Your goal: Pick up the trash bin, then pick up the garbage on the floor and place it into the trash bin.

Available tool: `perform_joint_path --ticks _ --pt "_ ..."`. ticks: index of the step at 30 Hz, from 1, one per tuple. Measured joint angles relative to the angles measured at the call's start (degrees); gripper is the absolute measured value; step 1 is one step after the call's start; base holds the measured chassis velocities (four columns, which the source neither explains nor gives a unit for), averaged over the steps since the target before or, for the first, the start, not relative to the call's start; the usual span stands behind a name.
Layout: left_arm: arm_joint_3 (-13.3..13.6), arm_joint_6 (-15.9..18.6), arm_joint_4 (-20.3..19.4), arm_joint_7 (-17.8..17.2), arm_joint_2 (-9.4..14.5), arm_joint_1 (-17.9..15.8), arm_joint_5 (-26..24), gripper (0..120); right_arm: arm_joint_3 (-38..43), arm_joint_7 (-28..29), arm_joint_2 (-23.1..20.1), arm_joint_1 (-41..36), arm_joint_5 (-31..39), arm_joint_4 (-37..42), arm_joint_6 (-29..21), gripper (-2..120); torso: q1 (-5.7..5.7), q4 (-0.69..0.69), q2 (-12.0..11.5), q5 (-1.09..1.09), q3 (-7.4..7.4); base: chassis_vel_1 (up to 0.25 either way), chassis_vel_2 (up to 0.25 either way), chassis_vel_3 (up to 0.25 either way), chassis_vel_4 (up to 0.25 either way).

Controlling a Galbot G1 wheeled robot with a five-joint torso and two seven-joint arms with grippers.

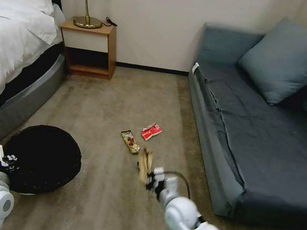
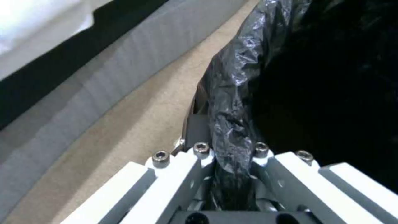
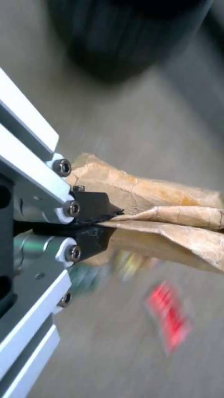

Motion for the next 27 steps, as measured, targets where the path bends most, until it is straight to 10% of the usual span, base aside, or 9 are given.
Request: perform_joint_path --ticks 9,27 --pt "3.1 -0.1 -1.0 0.0 -1.2 -0.6 0.1 2 -13.8 4.6 6.6 8.5 7.7 7.6 0.7 0 0.0 0.01 0.0 -0.01 0.0 0.0 0.0 0.0 0.0" --pt "5.3 0.4 -4.2 0.7 -3.9 0.4 0.2 2 -33.2 9.4 17.8 17.6 4.1 -11.4 4.2 2 0.0 0.01 0.0 -0.01 0.0 0.0 0.0 0.0 0.0"
